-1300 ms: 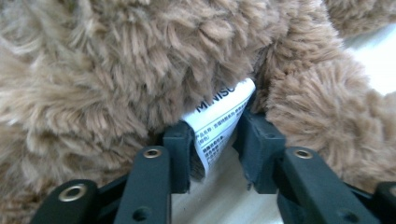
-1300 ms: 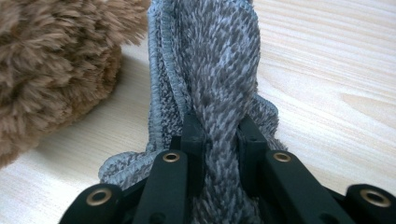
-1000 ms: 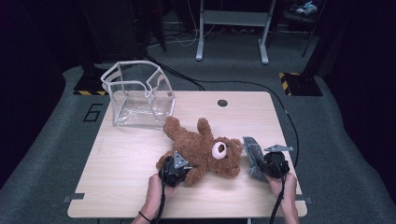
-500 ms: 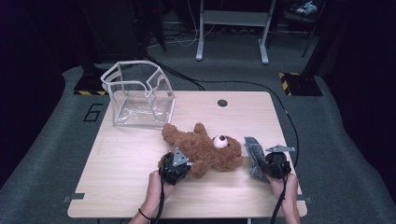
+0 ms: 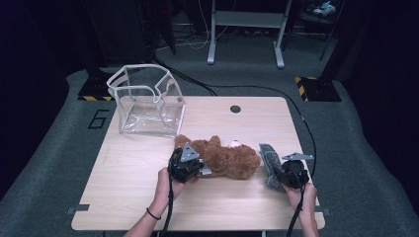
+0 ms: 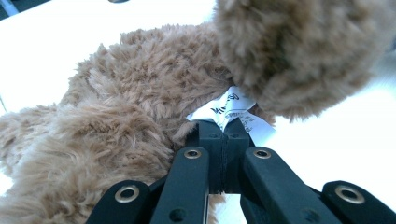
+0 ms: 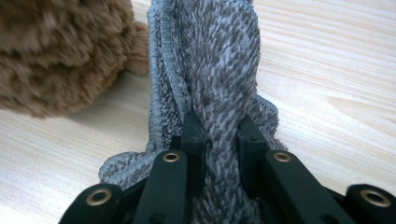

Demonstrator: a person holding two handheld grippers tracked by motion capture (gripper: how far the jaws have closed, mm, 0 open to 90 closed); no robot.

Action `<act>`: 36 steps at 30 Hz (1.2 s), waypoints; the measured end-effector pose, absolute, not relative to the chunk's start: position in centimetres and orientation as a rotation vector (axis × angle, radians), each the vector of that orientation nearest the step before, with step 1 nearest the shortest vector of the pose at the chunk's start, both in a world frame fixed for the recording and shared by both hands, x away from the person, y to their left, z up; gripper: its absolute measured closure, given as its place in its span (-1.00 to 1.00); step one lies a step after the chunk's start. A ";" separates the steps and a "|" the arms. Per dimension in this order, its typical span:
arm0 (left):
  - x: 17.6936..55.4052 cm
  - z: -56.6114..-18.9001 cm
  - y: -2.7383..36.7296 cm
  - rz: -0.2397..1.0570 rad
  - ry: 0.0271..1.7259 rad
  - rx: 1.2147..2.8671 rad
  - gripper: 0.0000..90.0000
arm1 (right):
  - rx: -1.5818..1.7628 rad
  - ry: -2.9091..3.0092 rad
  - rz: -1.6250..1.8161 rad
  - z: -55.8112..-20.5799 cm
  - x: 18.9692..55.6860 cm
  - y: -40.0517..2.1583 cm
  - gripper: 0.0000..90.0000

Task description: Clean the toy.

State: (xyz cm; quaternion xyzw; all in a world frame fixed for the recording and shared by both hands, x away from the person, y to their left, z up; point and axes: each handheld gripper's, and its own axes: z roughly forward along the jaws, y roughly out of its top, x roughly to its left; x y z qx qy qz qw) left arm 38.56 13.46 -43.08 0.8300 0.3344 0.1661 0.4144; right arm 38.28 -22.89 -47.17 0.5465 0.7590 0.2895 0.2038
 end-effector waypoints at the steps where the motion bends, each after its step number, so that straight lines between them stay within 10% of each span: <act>1: 38.7 -42.8 13.5 0.413 0.849 2.073 1.00 | 1.523 2.118 0.808 -47.2 38.3 -22.9 0.72; 36: 39.5 -35.3 16.1 0.227 0.876 1.953 1.00 | 1.522 2.115 0.813 -46.9 38.6 -22.5 0.72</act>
